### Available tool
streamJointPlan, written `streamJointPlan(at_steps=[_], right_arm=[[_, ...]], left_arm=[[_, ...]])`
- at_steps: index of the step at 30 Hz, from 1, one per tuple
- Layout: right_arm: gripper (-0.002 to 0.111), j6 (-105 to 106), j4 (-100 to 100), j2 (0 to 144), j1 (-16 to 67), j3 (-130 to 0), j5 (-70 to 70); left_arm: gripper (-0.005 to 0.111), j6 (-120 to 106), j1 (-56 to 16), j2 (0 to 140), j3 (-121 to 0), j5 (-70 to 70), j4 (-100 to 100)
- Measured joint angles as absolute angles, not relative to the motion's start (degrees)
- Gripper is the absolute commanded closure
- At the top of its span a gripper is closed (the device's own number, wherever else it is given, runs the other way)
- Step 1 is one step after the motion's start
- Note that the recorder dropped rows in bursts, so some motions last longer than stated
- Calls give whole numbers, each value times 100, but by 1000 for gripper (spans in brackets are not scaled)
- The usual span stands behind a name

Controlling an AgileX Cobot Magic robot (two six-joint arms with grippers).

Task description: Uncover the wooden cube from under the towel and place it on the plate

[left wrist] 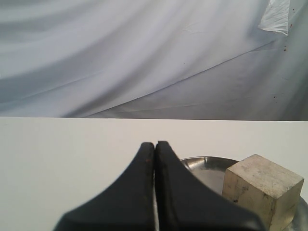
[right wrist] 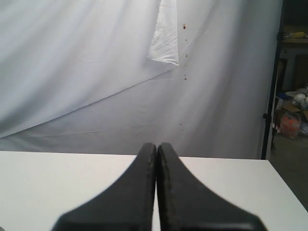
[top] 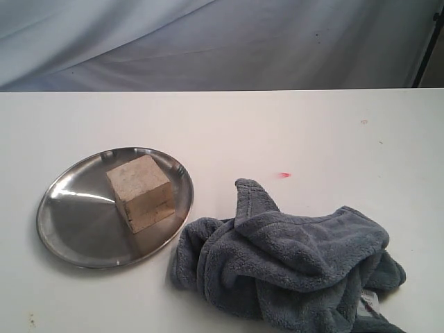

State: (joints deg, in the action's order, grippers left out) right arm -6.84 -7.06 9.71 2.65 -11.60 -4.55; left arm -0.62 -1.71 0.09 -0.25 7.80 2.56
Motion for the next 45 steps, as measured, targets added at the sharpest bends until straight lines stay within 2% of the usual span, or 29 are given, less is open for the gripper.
streamJointPlan(at_steps=[11,26,33,45], right_arm=[[108,-662,-474,80,265,-1149,-981],[108,-641,-284,29,265,-1149,-1177],[108,-641,-262,29,265,-1121,-1698],[108,-655,-198,29,265,-488,-1256]], left_arm=[[105,-62,-171,9,-25,780,256],[105,-62,-171,9,-25,780,256],[105,-62,-171,9,-25,780,256],[105,-62,-171,9,-25,780,256]])
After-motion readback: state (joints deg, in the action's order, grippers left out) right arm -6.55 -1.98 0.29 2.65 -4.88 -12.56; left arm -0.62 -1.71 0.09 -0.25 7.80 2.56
